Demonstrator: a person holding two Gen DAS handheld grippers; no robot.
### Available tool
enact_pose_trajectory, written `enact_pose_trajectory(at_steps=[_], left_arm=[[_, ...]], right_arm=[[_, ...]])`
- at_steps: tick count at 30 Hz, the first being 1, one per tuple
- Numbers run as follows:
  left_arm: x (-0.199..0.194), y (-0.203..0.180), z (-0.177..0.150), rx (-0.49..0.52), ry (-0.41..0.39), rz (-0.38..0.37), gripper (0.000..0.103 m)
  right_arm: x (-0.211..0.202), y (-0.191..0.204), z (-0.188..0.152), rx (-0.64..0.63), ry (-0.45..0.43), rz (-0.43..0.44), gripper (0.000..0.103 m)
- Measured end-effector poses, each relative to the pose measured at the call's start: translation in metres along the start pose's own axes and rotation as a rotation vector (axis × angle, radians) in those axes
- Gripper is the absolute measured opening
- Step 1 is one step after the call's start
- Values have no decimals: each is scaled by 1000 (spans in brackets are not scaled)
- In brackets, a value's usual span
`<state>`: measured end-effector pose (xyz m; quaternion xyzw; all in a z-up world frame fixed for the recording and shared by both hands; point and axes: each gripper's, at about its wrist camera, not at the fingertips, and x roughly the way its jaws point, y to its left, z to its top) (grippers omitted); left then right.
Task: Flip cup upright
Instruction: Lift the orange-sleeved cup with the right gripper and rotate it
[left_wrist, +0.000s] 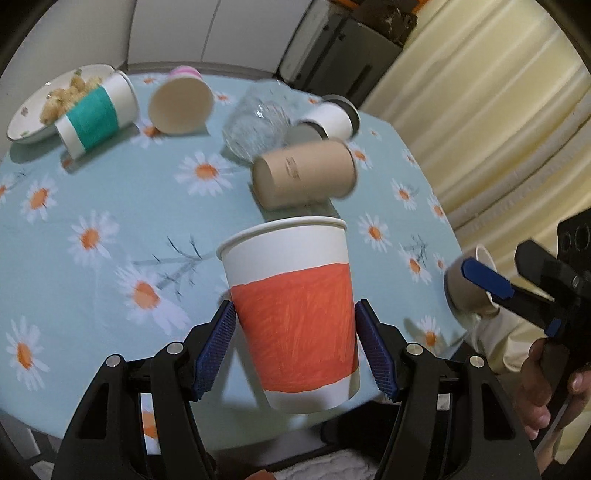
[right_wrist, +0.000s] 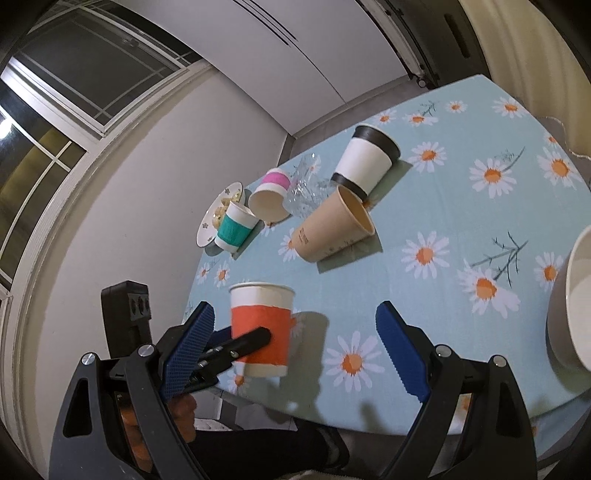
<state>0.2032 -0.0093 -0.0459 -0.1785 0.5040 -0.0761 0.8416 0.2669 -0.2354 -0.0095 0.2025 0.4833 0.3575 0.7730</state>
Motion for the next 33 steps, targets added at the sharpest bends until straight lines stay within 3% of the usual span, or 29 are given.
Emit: enact_pose_trajectory(at_steps=[13, 16, 33], left_arm=[[19, -6, -23, 15, 63, 12, 66], [19, -6, -22, 19, 66, 24, 79], [0, -3, -21, 0, 49, 42, 79]], right_arm=[[20, -2, -14, 30, 123, 20, 89], [20, -2, -13, 32, 124, 22, 89], [33, -1, -18, 21, 173, 9, 89]])
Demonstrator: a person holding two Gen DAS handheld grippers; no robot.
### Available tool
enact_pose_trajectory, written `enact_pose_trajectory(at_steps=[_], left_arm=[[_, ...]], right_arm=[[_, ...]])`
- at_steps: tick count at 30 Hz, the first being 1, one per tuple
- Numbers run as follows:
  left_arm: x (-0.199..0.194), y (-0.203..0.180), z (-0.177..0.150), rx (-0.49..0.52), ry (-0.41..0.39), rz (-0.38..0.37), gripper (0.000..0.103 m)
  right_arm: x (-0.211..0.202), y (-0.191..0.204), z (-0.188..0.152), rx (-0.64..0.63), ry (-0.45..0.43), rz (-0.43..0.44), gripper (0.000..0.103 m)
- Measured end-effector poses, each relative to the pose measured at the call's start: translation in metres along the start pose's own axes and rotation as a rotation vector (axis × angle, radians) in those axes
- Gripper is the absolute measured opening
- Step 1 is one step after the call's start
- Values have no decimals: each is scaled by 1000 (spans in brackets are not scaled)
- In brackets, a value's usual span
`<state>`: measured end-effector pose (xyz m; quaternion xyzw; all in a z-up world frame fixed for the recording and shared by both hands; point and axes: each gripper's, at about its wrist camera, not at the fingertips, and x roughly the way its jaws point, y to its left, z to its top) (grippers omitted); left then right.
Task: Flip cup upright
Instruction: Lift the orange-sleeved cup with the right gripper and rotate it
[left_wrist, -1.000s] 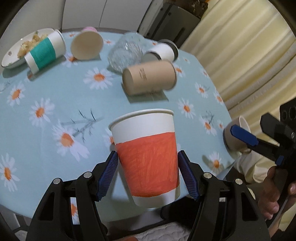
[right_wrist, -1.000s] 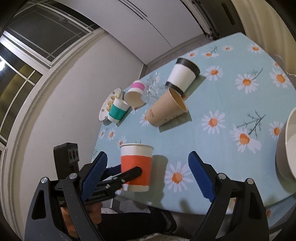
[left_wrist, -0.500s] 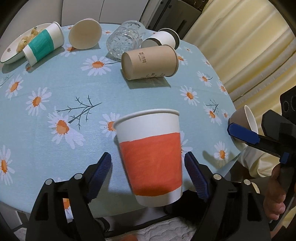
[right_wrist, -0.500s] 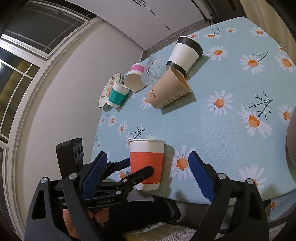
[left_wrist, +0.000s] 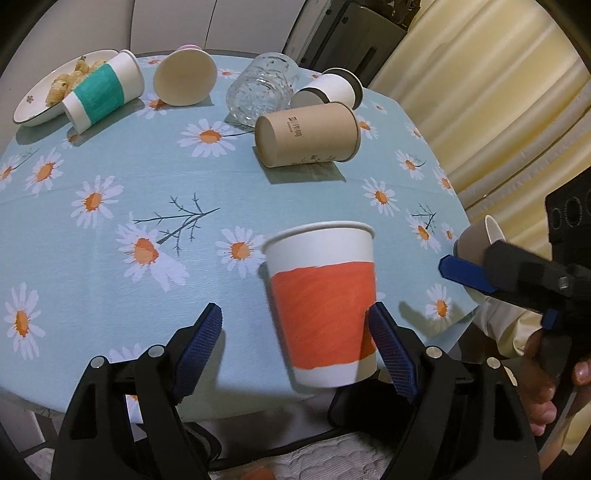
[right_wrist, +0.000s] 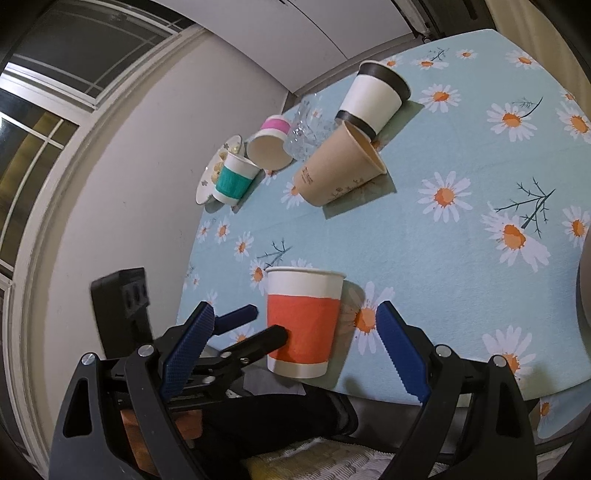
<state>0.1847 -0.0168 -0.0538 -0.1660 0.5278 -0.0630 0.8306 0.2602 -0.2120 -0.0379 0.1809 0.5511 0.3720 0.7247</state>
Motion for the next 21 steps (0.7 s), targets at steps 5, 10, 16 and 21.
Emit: enact_pose_trajectory(at_steps=[5, 10, 16, 21], left_arm=[[-9, 3, -4, -8, -12, 3, 79], [-19, 11, -7, -23, -26, 0, 79], [-37, 28, -19, -58, -54, -7, 79], [-47, 42, -36, -87, -69, -17, 79]], right_arm=[[9, -2, -2, 13, 38, 9, 89], [12, -2, -2, 13, 44, 3, 89], [24, -2, -2, 4, 82, -25, 89], [42, 1, -1, -21, 126, -66, 87]])
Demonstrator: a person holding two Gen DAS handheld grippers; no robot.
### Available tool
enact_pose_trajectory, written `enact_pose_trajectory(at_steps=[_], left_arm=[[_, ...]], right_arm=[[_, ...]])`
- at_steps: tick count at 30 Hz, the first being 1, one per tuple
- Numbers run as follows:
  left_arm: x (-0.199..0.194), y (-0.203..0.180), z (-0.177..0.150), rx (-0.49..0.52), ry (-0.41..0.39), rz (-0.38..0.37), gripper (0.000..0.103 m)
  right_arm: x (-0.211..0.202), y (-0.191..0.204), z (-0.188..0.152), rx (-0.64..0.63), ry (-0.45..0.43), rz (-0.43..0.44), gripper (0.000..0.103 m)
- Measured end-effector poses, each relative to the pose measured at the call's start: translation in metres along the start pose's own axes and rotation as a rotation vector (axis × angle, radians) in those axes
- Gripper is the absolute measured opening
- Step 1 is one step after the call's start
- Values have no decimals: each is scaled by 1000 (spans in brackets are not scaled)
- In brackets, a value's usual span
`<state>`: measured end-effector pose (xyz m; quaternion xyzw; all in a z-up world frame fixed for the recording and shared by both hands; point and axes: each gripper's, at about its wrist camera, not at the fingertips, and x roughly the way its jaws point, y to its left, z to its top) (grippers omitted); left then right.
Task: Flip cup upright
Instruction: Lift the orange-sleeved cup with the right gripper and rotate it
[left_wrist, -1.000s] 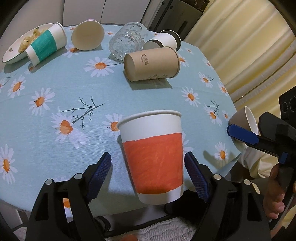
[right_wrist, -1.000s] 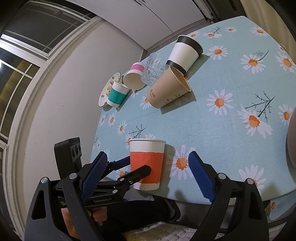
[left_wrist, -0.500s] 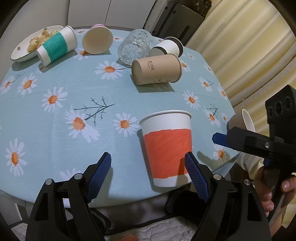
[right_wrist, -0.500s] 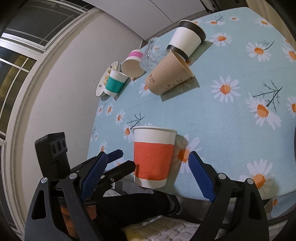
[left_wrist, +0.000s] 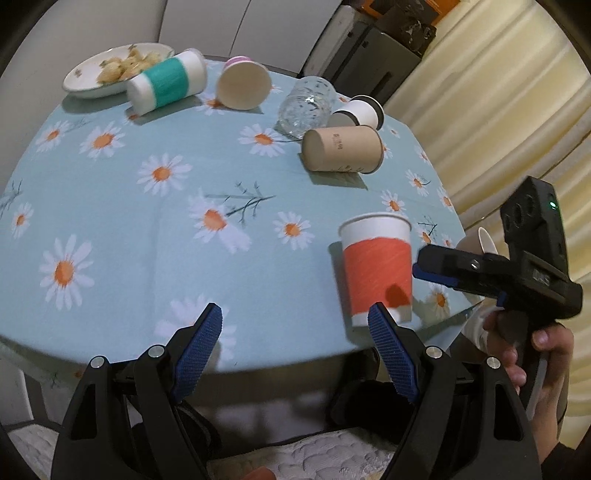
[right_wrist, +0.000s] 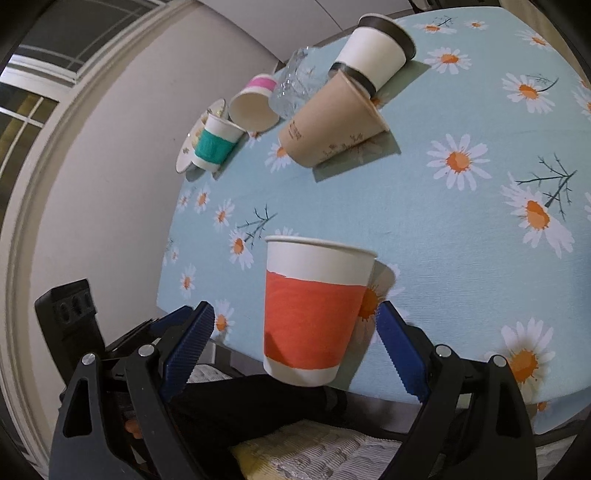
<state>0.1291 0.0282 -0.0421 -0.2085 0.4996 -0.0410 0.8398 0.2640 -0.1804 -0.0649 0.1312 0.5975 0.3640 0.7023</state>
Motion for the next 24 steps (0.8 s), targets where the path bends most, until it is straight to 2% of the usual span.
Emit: enact_pose_trajectory(at_steps=[9, 12, 14, 24], left_arm=[[-7, 10, -17, -11, -16, -34, 79], [-6, 12, -18, -14, -18, -49, 79], [-5, 15, -18, -19, -19, -61, 79], [-5, 21, -16, -26, -23, -84, 79]], right_arm=[[21, 0, 7, -16, 44, -77, 74], [27, -3, 13, -10, 58, -86, 72], [31, -5, 16, -6, 65, -79, 67], [29, -5, 16, -2, 57, -74, 66]])
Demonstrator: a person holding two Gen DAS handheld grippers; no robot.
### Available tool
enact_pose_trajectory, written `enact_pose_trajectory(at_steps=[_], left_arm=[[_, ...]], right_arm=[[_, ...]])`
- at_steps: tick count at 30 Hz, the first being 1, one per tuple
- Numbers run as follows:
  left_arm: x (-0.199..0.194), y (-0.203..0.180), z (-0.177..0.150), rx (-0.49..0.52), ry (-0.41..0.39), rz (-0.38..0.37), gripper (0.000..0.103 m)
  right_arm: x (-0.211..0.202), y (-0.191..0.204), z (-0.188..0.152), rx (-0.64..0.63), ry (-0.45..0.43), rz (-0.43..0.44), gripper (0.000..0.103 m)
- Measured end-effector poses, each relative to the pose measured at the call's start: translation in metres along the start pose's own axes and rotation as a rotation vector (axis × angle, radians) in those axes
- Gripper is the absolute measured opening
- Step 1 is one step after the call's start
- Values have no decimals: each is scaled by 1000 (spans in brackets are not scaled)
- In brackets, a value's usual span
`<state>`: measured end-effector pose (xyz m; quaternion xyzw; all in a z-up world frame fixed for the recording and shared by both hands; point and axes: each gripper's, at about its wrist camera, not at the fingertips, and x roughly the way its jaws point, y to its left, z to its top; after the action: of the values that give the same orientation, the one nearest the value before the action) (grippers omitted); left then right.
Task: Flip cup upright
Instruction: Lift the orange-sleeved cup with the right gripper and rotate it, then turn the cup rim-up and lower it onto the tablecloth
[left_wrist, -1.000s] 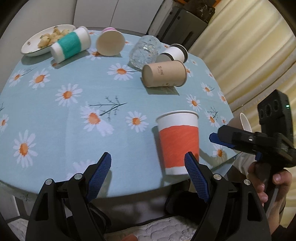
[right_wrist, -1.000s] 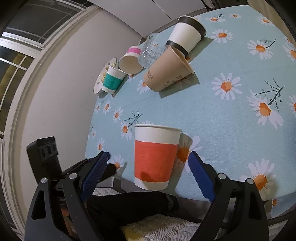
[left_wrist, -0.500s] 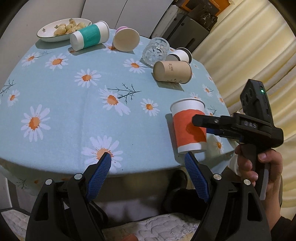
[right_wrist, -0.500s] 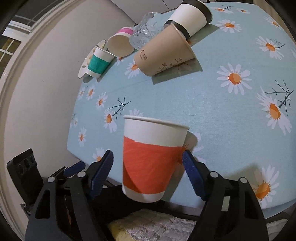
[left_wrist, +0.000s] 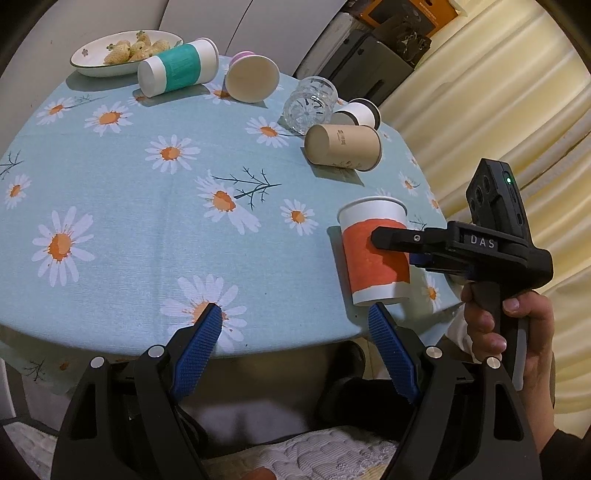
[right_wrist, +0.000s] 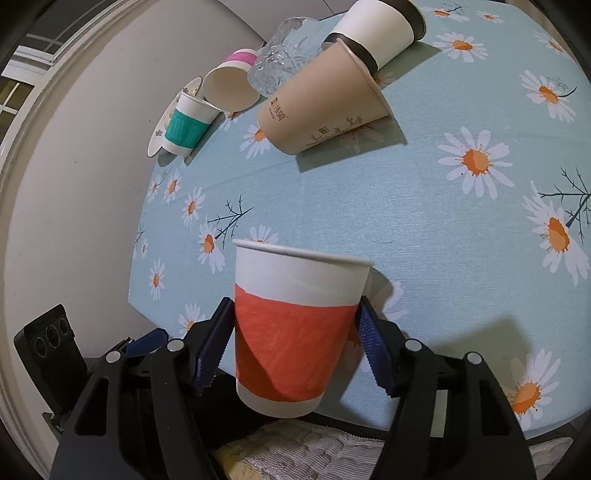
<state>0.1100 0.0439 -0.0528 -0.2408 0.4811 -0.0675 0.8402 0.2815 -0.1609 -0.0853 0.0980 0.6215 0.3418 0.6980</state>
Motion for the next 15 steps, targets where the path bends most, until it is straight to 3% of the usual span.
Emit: enact_pose_trajectory(at_steps=[9, 15], left_arm=[[-3, 5, -1, -12, -13, -33, 79], [-12, 8, -4, -14, -38, -68, 79]], right_arm=[[-21, 5, -7, -32, -53, -15, 66], [-53, 27, -17, -108, -248, -35, 66]])
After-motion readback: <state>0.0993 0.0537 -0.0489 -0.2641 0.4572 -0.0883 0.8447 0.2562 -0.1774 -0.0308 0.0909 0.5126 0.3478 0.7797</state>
